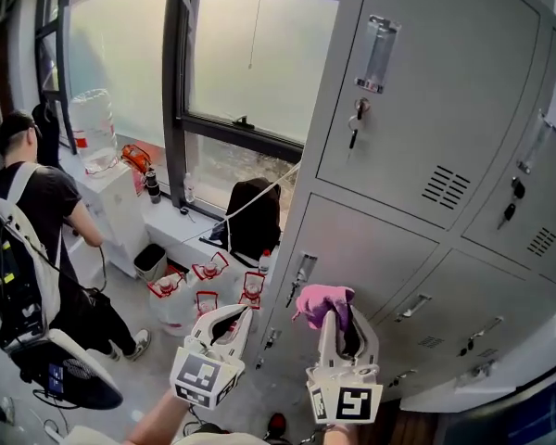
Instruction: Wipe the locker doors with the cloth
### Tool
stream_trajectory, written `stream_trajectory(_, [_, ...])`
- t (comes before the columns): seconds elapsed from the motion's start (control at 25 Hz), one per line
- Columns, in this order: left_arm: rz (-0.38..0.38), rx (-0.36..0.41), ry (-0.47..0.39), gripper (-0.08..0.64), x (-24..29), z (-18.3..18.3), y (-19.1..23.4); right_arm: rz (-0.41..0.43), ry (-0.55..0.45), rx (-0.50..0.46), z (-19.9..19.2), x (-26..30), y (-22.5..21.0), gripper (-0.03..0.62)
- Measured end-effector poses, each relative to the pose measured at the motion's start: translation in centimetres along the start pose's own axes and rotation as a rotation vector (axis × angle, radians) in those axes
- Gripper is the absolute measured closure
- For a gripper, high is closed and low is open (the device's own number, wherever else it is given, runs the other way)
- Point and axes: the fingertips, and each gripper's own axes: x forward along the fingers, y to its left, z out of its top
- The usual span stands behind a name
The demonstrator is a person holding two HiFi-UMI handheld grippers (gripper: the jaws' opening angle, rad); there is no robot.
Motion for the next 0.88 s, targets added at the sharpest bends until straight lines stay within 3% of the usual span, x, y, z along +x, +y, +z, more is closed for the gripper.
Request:
stream_trajectory(0.48, [0.188, -0.013, -0.014, 0.538, 1.0, 0.6, 3.7, 0.141, -0.154, -0.051, 4.6, 9.0, 0.4, 0.518])
stream_trajectory(0.88, [0.297, -0.022, -0.026, 0.537, -1.0, 0.5, 7.0, 0.127, -0.158, -0.044, 4.6, 13.0, 0.5, 0.518])
